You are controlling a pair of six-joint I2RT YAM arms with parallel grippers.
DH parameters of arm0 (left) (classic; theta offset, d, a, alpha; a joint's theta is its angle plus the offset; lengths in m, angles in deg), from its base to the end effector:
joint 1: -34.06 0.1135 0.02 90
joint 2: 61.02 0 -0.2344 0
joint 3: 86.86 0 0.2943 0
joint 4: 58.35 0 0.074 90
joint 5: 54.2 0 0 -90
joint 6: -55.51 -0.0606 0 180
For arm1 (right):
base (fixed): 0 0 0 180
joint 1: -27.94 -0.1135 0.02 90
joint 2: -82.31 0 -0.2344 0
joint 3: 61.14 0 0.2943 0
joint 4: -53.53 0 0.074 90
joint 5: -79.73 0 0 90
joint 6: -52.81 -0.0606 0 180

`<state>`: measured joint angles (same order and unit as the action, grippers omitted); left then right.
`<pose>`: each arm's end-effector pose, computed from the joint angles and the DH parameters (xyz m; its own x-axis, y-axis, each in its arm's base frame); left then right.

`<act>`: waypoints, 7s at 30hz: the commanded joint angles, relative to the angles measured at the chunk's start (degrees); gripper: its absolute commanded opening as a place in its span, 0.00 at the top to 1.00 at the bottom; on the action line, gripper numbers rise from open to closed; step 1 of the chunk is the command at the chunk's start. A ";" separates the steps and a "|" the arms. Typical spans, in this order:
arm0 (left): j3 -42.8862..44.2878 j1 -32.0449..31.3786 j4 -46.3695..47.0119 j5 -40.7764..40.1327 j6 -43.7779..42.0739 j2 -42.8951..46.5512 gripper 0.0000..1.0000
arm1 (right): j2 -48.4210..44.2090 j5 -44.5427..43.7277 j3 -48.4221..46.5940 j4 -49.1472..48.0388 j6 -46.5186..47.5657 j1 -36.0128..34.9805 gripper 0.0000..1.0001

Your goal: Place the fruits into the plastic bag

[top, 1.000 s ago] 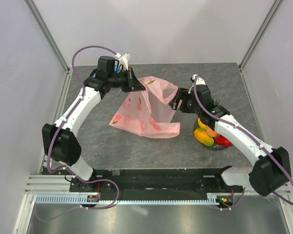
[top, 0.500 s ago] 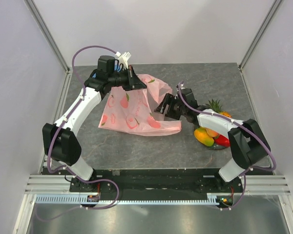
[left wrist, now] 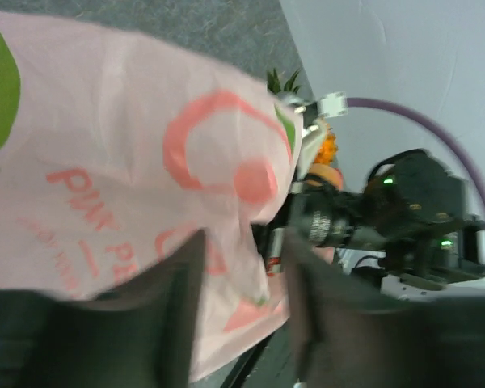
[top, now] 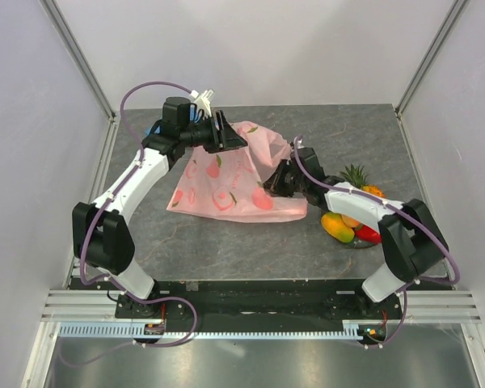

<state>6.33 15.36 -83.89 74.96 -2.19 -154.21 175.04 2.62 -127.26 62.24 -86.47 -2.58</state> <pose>0.4012 -0.1762 0.2954 -0.7664 -0.1780 -0.6172 0.4481 0.5403 -0.7123 0.3402 0.2162 0.1389 -0.8189 0.3749 -0.4345 -0.0478 0.7100 0.7025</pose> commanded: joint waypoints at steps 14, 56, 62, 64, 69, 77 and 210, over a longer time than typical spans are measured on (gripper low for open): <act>1.28 -8.64 -2.93 -6.28 -2.15 3.89 0.11 | -10.38 -18.77 -10.78 9.02 1.29 -6.47 1.00; 3.30 1.74 -15.84 -0.66 -7.16 3.72 0.98 | -20.49 -18.53 -14.29 30.38 16.32 14.88 0.98; 1.54 1.47 -11.54 -1.01 -1.20 3.54 0.99 | -23.81 -13.06 -20.53 32.84 13.17 14.88 0.34; 1.10 1.30 -8.30 -2.06 1.01 3.63 0.99 | -28.10 -13.76 -20.89 34.24 8.07 14.79 0.29; 2.50 -0.11 -2.48 -2.33 5.24 1.61 0.98 | -34.63 -9.47 -17.55 33.64 1.11 14.79 0.20; 13.30 -0.55 -12.12 6.46 -3.53 -6.21 0.98 | -30.34 -3.02 -25.16 35.65 20.42 10.06 0.17; 4.19 -5.38 1.02 12.43 8.99 -5.08 0.98 | -10.64 -6.73 -7.26 23.80 -3.37 -3.31 1.00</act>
<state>13.02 11.19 -90.21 85.69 0.06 -162.84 161.31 -4.60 -133.05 92.32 -87.78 -4.16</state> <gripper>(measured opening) 0.022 0.736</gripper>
